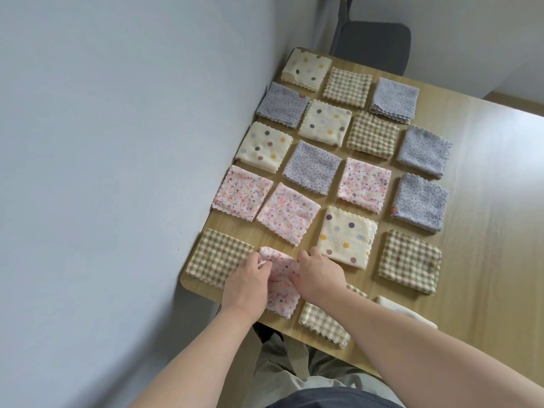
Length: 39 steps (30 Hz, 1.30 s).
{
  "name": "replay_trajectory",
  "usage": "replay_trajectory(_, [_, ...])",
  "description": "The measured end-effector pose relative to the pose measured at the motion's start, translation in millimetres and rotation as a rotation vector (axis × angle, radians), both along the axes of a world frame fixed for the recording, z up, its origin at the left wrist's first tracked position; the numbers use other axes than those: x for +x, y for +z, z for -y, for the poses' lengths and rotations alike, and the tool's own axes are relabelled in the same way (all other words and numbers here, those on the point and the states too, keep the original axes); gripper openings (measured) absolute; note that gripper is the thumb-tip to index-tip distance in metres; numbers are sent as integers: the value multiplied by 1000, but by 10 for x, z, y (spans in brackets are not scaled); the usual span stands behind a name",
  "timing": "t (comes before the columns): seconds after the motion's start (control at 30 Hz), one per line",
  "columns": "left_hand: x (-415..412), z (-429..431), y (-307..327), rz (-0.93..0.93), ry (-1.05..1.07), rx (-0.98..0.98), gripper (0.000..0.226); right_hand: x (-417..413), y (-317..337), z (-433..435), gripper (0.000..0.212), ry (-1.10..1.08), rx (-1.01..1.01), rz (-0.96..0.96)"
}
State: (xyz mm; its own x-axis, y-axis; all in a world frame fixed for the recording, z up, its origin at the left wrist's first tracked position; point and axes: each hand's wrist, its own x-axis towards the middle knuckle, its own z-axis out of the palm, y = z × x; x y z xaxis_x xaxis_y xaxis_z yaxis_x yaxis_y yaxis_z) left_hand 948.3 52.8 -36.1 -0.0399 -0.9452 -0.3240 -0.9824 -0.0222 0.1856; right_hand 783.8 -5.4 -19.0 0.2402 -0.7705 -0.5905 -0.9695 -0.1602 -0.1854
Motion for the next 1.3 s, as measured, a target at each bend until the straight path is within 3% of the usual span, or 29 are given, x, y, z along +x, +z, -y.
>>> replay_trajectory(0.2, [26, 9, 111, -178, 158, -5, 39, -18, 83, 37, 16, -53, 47, 162])
replay_trajectory(0.3, [35, 52, 179, -282, 289, -90, 37, -52, 186, 48, 14, -222, 180, 355])
replay_trajectory(0.4, [57, 116, 270, -432, 359, -122, 55, -83, 374, 69, 12, -402, 256, 560])
replay_trajectory(0.47, [60, 204, 427, -646, 487, 5, 70, -139, 534, 89, 17, -486, 307, 680])
replay_trajectory(0.53, [85, 290, 552, -974, 656, 231, 75, -193, 643, 125, 23, -586, 367, 792])
replay_trajectory(0.6, [121, 356, 627, -1259, 756, 419, 66, -244, 719, 169, 24, -711, 419, 905])
replay_trajectory(0.7, [119, 439, 719, -1386, 746, 531, 45, -305, 769, 240, 17, -879, 484, 1011])
replay_trajectory(0.8, [93, 518, 753, -1367, 742, 554, 39, -366, 787, 295, 17, -948, 524, 994])
replay_trajectory(0.93, [65, 611, 725, -1157, 650, 488, 27, -424, 777, 371, 27, -896, 500, 919])
replay_trajectory(1.13, [100, 804, 646, -989, 577, 412, 36, -444, 684, 594, 26, -741, 288, 716])
replay_trajectory(1.3, [124, 1090, 542, -883, 579, 392, 23, -435, 548, 881, 19, -559, 134, 538])
